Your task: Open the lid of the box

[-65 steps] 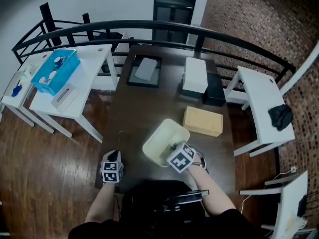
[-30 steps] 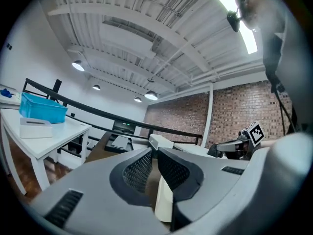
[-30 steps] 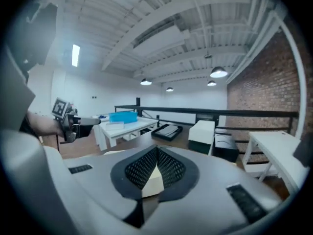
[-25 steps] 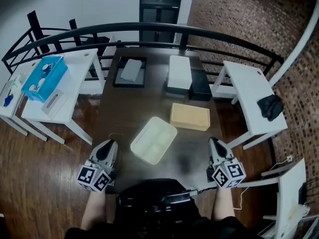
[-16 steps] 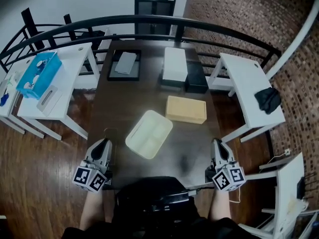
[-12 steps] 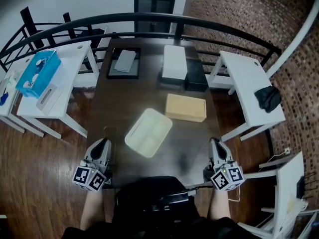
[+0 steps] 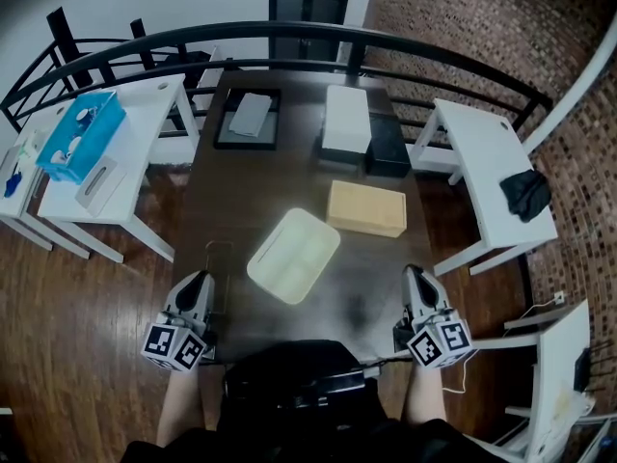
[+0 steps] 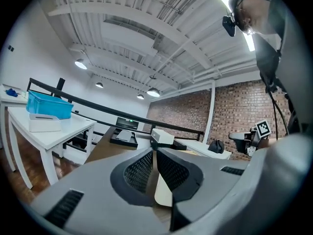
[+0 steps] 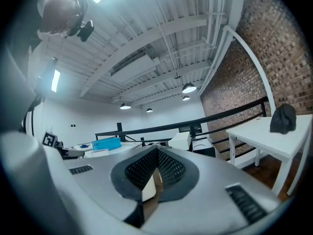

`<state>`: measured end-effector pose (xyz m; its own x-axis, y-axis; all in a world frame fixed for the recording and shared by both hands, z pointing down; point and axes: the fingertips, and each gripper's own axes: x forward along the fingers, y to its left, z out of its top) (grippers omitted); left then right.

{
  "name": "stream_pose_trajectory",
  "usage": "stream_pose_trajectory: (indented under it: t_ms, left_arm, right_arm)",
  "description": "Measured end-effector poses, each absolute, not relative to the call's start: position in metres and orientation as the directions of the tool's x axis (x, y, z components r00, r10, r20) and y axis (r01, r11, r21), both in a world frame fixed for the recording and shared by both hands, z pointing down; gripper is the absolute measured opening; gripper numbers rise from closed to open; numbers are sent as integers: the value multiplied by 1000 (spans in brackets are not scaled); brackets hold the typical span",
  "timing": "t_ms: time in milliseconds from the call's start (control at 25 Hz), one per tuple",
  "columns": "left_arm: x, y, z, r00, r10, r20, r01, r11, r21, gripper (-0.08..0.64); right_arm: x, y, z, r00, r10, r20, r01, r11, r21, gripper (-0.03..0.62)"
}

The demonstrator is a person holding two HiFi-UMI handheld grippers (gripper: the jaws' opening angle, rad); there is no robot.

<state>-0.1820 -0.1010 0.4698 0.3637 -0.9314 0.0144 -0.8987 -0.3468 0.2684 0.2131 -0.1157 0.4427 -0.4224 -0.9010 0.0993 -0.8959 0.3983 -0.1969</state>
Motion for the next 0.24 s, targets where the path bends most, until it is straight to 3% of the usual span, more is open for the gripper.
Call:
stream_pose_trajectory:
  t_ms: [240]
  left_arm:
    - [-187, -101, 471, 353, -936, 18, -904, -336, 264, 19]
  right_arm:
    - [215, -119, 445, -420, -902, 100, -898, 398, -187, 2]
